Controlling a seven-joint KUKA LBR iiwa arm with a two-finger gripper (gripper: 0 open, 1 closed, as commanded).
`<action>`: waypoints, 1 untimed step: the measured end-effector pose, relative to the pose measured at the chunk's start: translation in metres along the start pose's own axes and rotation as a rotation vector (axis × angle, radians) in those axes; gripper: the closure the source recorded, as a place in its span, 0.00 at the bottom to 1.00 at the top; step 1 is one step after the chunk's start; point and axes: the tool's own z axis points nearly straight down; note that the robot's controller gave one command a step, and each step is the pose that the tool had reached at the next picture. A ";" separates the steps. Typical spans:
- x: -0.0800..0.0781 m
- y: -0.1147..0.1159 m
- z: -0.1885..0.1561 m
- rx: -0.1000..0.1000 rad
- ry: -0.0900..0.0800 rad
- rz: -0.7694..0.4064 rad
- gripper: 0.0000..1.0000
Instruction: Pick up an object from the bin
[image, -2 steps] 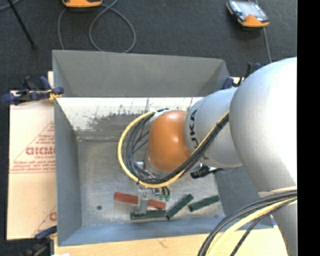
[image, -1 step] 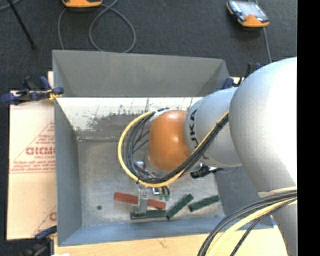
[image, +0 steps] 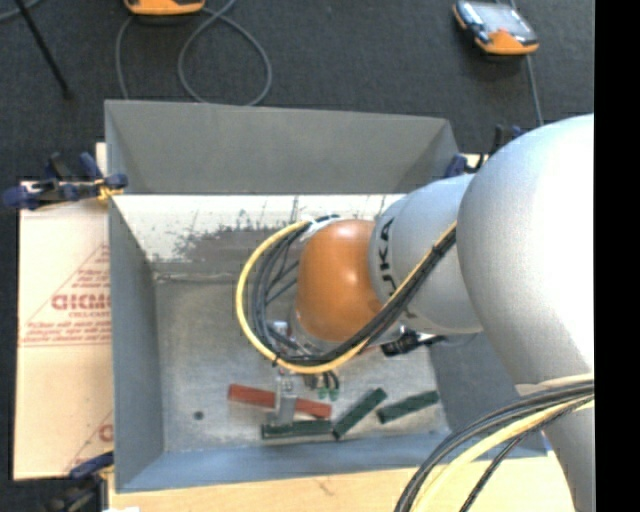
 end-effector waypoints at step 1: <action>0.005 0.015 0.001 0.001 0.000 0.241 0.00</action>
Offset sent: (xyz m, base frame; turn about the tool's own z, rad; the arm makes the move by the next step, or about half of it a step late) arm -0.0056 0.0162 -0.0015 0.2432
